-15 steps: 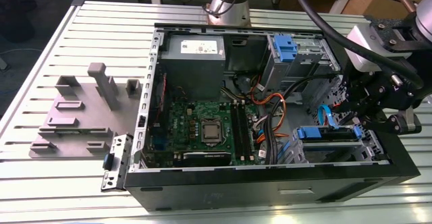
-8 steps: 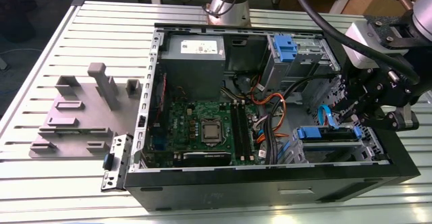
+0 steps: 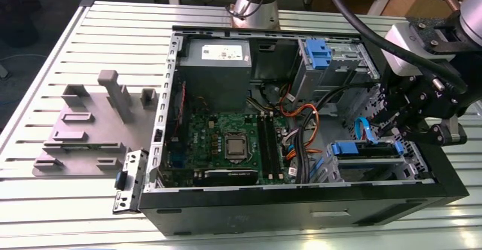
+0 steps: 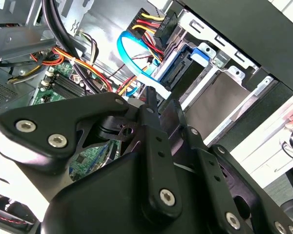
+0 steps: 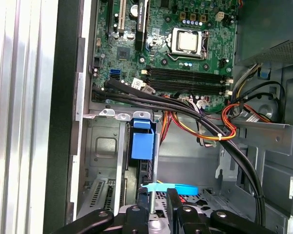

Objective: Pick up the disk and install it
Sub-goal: 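Insert the second disk wire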

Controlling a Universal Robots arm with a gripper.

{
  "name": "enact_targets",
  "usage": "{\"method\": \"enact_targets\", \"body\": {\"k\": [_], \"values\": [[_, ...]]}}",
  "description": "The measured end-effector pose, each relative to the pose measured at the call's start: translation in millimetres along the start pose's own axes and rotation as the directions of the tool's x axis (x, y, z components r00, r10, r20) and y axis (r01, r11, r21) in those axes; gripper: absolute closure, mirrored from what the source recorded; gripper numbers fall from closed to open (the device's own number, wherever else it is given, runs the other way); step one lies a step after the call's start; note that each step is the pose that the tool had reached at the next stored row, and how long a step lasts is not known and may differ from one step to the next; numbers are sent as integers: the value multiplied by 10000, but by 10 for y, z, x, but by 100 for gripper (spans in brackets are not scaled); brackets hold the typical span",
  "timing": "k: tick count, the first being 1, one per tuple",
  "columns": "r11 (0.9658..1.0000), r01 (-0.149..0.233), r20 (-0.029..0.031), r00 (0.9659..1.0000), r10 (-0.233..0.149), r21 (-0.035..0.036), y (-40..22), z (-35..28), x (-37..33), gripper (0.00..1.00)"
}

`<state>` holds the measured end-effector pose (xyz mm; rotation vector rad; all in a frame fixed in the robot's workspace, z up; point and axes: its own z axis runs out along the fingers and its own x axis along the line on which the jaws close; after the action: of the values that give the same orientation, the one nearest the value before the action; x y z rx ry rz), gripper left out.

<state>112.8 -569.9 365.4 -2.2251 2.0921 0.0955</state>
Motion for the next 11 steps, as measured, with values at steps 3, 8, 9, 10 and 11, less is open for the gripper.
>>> {"method": "enact_targets", "body": {"k": [3, 8, 9, 10, 11], "values": [[10000, 0, 0, 10000, 0, 0, 0, 0, -1, 70], [10000, 0, 0, 10000, 0, 0, 0, 0, -2, 64], [10000, 0, 0, 10000, 0, 0, 0, 0, -2, 58], [10000, 0, 0, 10000, 0, 0, 0, 0, -2, 58], [10000, 0, -1, 10000, 0, 0, 0, 0, -2, 51]]}}
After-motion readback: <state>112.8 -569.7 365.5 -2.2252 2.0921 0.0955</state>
